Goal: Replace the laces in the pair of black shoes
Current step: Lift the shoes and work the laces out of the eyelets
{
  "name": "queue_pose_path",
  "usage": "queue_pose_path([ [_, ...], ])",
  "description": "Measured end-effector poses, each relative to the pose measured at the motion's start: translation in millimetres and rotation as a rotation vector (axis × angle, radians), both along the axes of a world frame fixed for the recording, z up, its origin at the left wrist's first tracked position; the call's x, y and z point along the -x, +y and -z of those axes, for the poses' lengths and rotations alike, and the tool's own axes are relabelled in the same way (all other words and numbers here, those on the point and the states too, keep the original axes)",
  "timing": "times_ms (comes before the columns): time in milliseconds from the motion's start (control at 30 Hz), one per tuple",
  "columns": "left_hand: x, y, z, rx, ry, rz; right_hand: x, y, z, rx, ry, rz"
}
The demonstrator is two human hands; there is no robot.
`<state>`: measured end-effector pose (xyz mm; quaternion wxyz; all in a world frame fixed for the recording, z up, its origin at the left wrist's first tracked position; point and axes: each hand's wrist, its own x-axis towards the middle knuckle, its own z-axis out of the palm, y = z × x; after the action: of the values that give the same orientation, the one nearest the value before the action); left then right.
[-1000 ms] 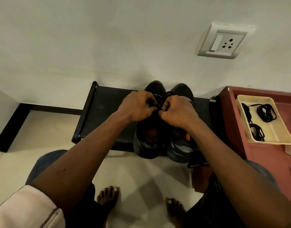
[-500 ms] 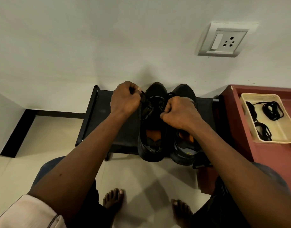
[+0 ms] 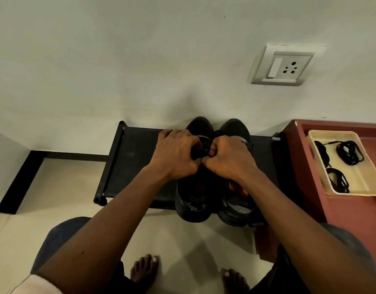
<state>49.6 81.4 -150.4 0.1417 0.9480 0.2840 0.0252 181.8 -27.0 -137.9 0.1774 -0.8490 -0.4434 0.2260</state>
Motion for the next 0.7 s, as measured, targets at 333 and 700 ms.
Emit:
queue_pose_path([
  [333,-2.1,0.0,-3.9,0.148,-0.150,-0.088,-1.6,1.3,2.5,0.017,0.016,-0.007],
  [700,-1.2,22.6,-5.4,0.577,-0.570,-0.479,-2.9,3.1,1.8,-0.120,0.004,0.021],
])
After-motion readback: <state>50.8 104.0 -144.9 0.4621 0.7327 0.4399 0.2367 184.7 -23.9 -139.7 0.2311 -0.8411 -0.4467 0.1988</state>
